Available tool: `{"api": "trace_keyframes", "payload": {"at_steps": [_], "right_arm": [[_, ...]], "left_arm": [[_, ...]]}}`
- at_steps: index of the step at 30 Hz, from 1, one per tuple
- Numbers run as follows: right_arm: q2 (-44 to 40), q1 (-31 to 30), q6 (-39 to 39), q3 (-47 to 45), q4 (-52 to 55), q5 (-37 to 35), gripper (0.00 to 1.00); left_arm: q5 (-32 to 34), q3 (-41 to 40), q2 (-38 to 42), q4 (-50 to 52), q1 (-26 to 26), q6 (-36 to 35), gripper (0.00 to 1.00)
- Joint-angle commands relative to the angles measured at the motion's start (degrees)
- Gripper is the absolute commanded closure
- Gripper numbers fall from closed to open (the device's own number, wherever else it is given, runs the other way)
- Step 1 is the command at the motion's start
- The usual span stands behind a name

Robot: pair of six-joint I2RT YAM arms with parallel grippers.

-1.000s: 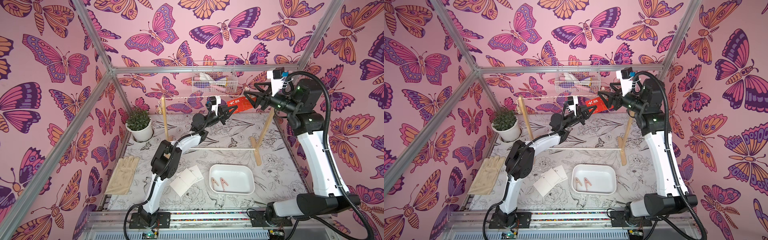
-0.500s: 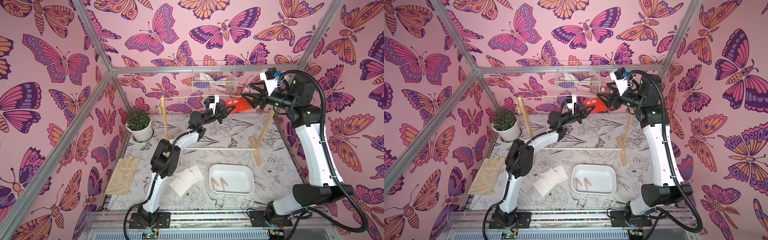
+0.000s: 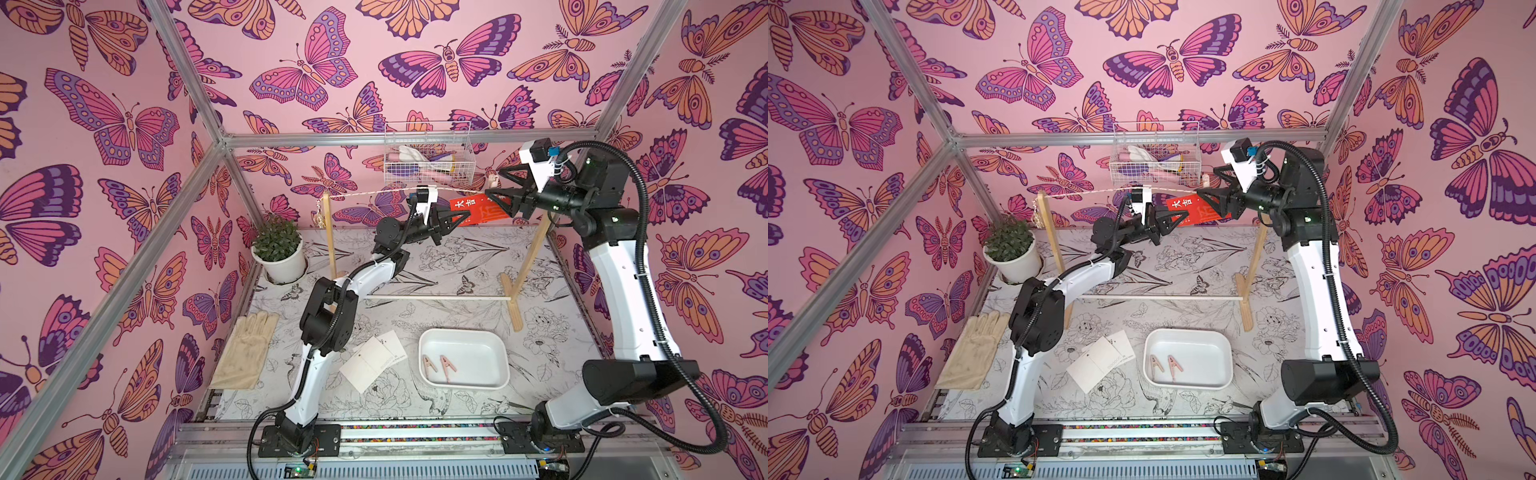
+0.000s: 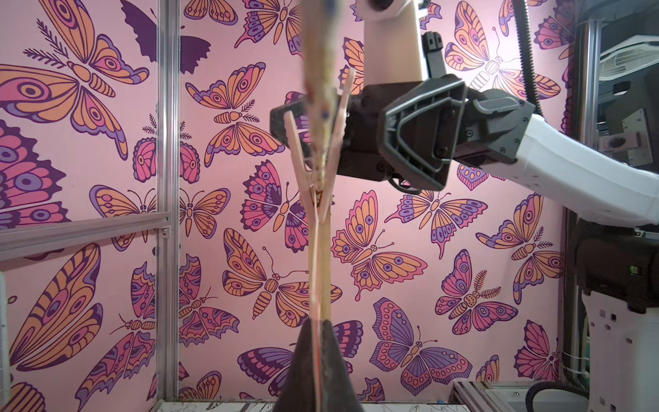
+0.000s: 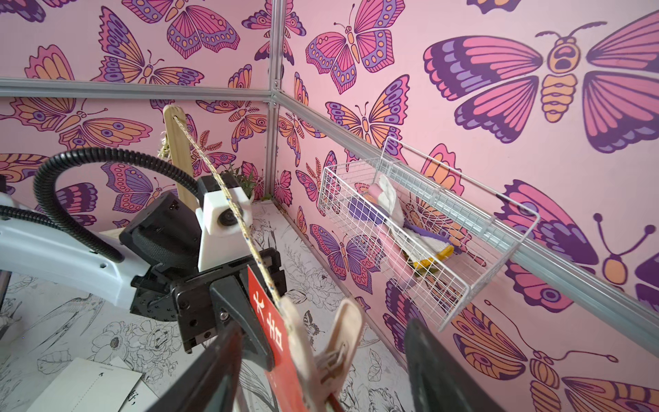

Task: Remove the postcards from the strings
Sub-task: Remove the clamp from the clothesline.

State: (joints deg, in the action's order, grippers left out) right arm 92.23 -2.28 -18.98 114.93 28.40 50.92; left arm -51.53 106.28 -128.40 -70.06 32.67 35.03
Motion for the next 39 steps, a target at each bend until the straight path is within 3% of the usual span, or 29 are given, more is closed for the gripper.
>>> {"api": "trace_keyframes", "payload": {"at_steps": [1,19,23,39], "right_arm": [[1.96,0.21,-2.87,2.67,1.22,3.51,0.30],[2.10,0.21,2.94,1.49,-4.60,8.73,0.45],[2.18,0.23,4.57,0.74,-6.57,8.74,0.62],[1.19,0.18,7.67,-1.86,-11.76,7.57,0.97]], "left_arm": [[-2.56,1.94,-1.48,-0.61,-0.40,0.35,0.98],[-3.14,3.80,-2.48,-0.07,-0.27,1.96,0.98],[-3.05,3.76,-2.47,0.01,-0.27,1.91,0.97],[-3.23,3.85,-2.56,0.34,-0.28,2.24,0.97]]}}
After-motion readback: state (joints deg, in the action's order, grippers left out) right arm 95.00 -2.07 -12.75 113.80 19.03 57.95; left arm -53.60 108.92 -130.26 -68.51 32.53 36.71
